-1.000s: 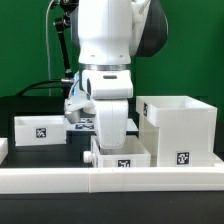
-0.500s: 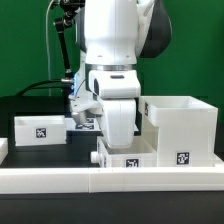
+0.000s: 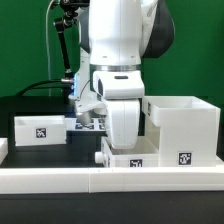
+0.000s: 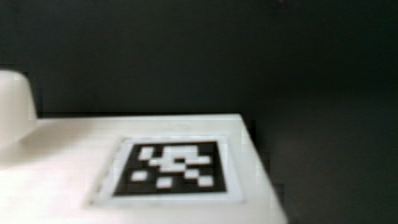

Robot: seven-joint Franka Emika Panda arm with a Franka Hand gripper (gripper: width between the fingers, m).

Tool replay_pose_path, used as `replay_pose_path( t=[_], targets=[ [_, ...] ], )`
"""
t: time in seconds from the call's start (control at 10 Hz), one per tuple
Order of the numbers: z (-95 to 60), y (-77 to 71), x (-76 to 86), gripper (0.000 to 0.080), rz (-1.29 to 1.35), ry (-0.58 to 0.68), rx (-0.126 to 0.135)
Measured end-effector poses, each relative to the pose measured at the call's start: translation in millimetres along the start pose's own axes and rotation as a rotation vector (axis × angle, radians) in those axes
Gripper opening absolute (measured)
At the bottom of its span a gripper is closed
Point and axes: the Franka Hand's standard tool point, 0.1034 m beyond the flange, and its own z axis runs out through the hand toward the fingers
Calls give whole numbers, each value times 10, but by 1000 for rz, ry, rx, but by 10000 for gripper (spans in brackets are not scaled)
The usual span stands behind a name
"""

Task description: Assemble drawer

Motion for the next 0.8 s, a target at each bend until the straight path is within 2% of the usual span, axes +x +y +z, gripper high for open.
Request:
replay_pose_path(
  t=[0.2, 0.8],
  targets=[
    [-2, 10, 77, 41, 30, 0, -1],
    [1, 12, 92, 41, 51, 1, -8]
  ],
)
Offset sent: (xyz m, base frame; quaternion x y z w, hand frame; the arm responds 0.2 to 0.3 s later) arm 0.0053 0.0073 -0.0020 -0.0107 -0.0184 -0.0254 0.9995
